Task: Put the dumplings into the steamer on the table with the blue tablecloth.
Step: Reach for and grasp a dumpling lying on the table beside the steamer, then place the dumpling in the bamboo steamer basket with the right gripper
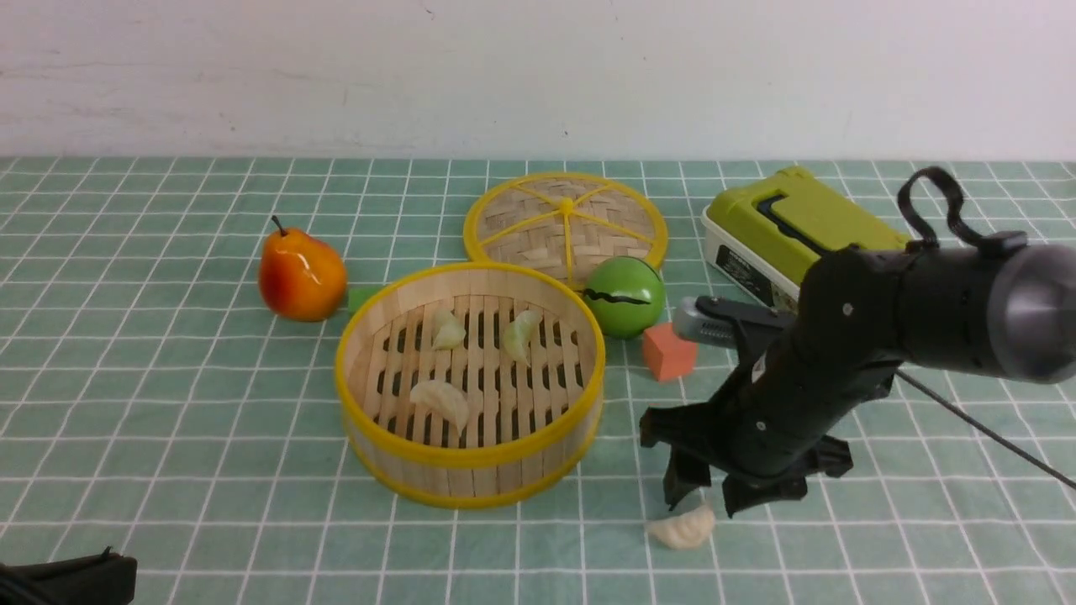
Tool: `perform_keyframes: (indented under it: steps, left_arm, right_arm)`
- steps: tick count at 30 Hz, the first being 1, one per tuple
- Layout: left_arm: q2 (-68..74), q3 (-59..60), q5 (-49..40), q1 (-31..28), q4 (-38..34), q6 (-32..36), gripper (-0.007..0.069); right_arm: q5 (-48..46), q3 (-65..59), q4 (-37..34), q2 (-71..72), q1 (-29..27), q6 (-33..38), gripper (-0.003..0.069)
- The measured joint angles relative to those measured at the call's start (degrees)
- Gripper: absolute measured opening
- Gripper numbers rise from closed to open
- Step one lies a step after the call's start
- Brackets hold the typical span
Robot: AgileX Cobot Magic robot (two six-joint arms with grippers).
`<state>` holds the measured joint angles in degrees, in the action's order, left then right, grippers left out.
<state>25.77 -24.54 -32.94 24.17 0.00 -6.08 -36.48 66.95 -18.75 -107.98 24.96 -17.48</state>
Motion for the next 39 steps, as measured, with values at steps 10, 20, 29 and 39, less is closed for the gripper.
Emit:
perform_keyframes:
  steps: [10, 20, 29, 39]
  left_arm:
    - [0.0, 0.0, 0.6, 0.0, -0.4, 0.0, 0.0010]
    - [0.0, 0.0, 0.8, 0.0, -0.4, 0.0, 0.0018]
    - [0.0, 0.0, 0.9, 0.0, -0.4, 0.0, 0.0025]
    - [0.0, 0.0, 2.3, 0.0, -0.4, 0.0, 0.0031]
  right_arm:
    - [-1.8, 0.1, -1.8, -0.7, 2.6, 12.3, 0.0194]
    - [-5.2, 1.6, -2.1, -0.7, 2.6, 24.8, 0.0156]
    - [-20.8, 14.7, 2.5, 0.5, 2.6, 24.4, 0.0156]
    - [-16.9, 38.4, 0.4, -7.0, 5.8, 24.3, 0.0156]
